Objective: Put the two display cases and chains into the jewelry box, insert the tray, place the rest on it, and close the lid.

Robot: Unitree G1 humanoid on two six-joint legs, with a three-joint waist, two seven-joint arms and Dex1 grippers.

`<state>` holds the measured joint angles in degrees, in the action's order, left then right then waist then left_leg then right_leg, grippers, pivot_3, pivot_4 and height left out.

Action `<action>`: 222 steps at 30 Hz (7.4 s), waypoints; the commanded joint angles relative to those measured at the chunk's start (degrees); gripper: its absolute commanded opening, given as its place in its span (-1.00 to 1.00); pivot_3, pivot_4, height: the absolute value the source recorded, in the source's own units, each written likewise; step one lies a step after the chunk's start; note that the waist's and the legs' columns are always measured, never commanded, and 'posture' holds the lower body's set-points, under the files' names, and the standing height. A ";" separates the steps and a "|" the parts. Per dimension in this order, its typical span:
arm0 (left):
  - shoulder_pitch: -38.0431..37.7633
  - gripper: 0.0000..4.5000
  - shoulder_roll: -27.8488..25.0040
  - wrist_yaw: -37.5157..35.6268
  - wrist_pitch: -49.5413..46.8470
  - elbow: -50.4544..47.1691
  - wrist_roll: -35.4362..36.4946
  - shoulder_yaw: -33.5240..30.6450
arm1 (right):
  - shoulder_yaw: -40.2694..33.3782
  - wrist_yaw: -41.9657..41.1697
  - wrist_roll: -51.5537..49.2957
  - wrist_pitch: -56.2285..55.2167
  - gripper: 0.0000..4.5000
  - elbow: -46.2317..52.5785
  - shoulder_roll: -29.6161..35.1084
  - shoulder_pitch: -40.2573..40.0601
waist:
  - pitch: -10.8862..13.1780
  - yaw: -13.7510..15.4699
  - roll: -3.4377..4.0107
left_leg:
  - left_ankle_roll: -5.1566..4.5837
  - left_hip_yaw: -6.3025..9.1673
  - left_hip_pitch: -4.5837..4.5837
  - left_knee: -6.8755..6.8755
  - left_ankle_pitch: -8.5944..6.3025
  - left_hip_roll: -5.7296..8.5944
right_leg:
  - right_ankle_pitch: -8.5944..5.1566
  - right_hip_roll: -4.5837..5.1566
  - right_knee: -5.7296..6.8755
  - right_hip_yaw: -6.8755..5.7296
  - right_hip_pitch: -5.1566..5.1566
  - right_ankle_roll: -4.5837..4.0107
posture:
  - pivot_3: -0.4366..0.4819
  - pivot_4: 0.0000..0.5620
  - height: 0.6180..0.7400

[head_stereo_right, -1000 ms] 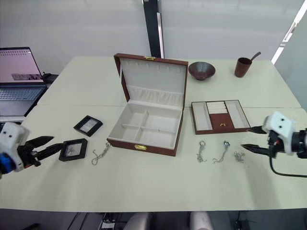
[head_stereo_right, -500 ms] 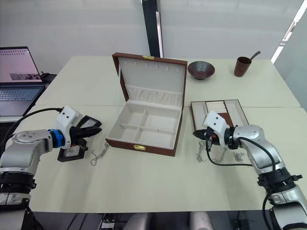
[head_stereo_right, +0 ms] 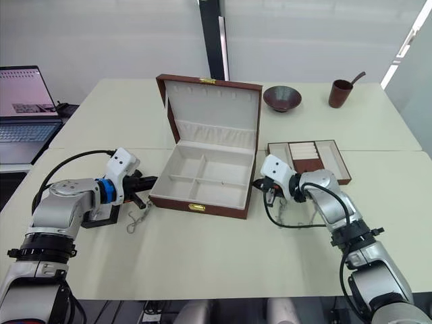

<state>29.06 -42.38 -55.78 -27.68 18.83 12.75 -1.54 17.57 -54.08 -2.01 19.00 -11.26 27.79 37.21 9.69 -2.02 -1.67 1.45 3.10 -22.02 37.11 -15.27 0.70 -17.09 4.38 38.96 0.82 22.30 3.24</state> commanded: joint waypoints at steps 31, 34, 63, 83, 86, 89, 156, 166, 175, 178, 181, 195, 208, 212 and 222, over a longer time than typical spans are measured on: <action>-4.72 -1.00 2.32 1.95 -0.64 -10.03 1.51 -3.45 | -2.37 -1.19 2.77 -0.56 -0.98 -0.75 -1.18 3.49 | 0.00 0.09 0.00 | 0.00 0.00 0.00 -0.01 0.00 -0.01 | 0.00 0.00 -0.01 0.01 0.00 0.00 | -0.05 -0.47 0.89; -5.58 -1.00 1.36 1.62 -0.67 -9.97 1.96 -4.64 | -3.39 -1.39 2.17 0.47 -0.98 -0.19 0.00 3.59 | 0.00 0.04 0.00 | 0.00 -0.01 0.00 -0.02 -0.01 -0.02 | 0.00 0.00 -0.01 0.01 0.01 -0.01 | -0.05 -0.47 0.89; -42.75 -0.84 -9.65 -3.80 4.06 -7.80 13.69 -47.10 | -37.14 -15.44 -14.54 -0.18 -1.00 12.21 32.31 -26.74 | 0.03 0.18 0.01 | 0.03 -0.16 0.17 -0.13 -0.08 -0.26 | -0.03 -0.07 -0.17 0.03 -0.12 -0.06 | -0.05 -0.47 0.89; -52.86 1.00 -7.09 -3.70 5.48 -11.17 14.91 -47.54 | -48.51 -19.29 -11.67 -7.24 0.98 7.83 37.18 -51.09 | 0.01 0.13 -0.02 | 0.07 -0.21 0.28 -0.12 -0.15 -0.34 | -0.05 -0.17 -0.25 0.06 -0.27 -0.13 | -0.05 -0.47 0.89; -52.67 1.00 -7.01 -3.66 5.42 -11.46 14.89 -47.25 | -47.94 -19.08 -11.60 -7.08 0.98 8.06 37.28 -50.66 | 0.02 0.25 -0.03 | 0.07 -0.18 0.27 -0.13 -0.15 -0.35 | -0.07 -0.20 -0.25 0.04 -0.27 -0.16 | -0.05 -0.47 0.89; -52.78 1.00 -6.77 -3.71 5.66 -11.82 14.88 -47.06 | -47.43 -19.05 -11.63 -6.93 0.98 7.93 37.55 -49.90 | 0.02 0.31 -0.03 | 0.08 -0.18 0.25 -0.12 -0.16 -0.34 | -0.07 -0.20 -0.26 0.04 -0.27 -0.16 | -0.05 -0.47 0.89; -60.36 1.00 0.04 -1.73 5.97 -20.42 17.10 -50.32 | -31.43 -23.42 -18.83 -2.63 0.98 12.57 37.74 -22.49 | 0.02 0.17 -0.01 | 0.09 -0.17 0.28 -0.10 -0.16 -0.38 | -0.07 -0.20 -0.22 0.06 -0.27 -0.19 | -0.05 -0.47 0.89; -66.29 1.00 4.47 0.06 5.33 -27.54 20.03 -52.47 | -18.76 -27.29 -23.46 4.39 0.98 17.09 30.55 -2.53 | 0.03 0.29 -0.01 | 0.13 -0.11 0.24 -0.09 -0.18 -0.38 | -0.09 -0.15 -0.25 0.02 -0.23 -0.22 | -0.05 -0.47 0.89; -67.87 1.00 6.48 2.01 3.98 -33.98 22.22 -51.06 | -9.43 -26.57 -25.89 10.69 0.98 22.73 20.06 6.25 | 0.03 0.32 -0.02 | 0.16 -0.05 0.21 -0.09 -0.20 -0.40 | -0.08 -0.13 -0.26 0.00 -0.20 -0.23 | -0.05 -0.47 0.89; -67.92 1.00 7.04 2.44 3.71 -35.62 22.67 -50.34 | -6.89 -24.39 -24.97 13.27 0.98 23.30 16.99 8.36 | 0.03 0.33 -0.02 | 0.17 -0.05 0.19 -0.09 -0.21 -0.39 | -0.08 -0.15 -0.25 -0.01 -0.18 -0.23 | -0.05 -0.47 0.89; -67.97 1.00 7.84 3.12 3.51 -37.57 23.13 -49.24 | -4.78 -21.09 -23.30 15.35 0.98 23.99 14.52 9.93 | 0.02 0.33 -0.03 | 0.17 -0.04 0.18 -0.08 -0.21 -0.38 | -0.08 -0.14 -0.24 -0.01 -0.15 -0.24 | -0.05 -0.47 0.89; -62.36 1.00 10.90 11.13 1.96 -45.54 23.43 -41.57 | -3.41 -16.71 -24.51 21.28 0.98 26.05 10.38 11.41 | 0.01 0.34 -0.06 | 0.17 -0.02 0.15 -0.08 -0.21 -0.36 | -0.07 -0.17 -0.24 -0.02 -0.15 -0.25 | -0.05 -0.47 0.89; -53.51 1.00 10.05 21.24 -5.35 -48.60 23.81 -32.88 | -3.72 -15.82 -25.15 22.83 0.98 27.30 9.49 11.51 | 0.01 0.35 -0.06 | 0.17 0.00 0.15 -0.07 -0.21 -0.37 | -0.06 -0.23 -0.18 -0.02 -0.13 -0.26 | -0.05 -0.47 0.89; -50.87 1.00 8.32 23.41 -7.77 -48.69 22.28 -30.13 | -3.71 -15.31 -25.28 23.14 0.98 27.90 9.23 11.27 | 0.01 0.27 -0.05 | 0.17 0.00 0.15 -0.08 -0.21 -0.35 | -0.06 -0.23 -0.18 -0.01 -0.12 -0.25 | -0.05 -0.47 0.89; -42.72 1.00 3.78 26.76 -13.10 -45.20 18.19 -23.45 | -3.41 -14.40 -25.20 23.01 0.98 27.91 8.53 11.28 | 0.01 0.32 -0.05 | 0.17 0.01 0.15 -0.09 -0.21 -0.34 | -0.06 -0.24 -0.14 -0.01 -0.10 -0.26 | -0.05 -0.47 0.89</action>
<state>-14.47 -37.64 -29.41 -40.12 -26.38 31.87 -25.48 14.92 -68.62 -26.58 42.45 15.31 36.33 47.48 9.70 -1.70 -1.73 1.63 3.11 -21.87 37.02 -15.48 0.36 -17.16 4.14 38.82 0.80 22.20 2.98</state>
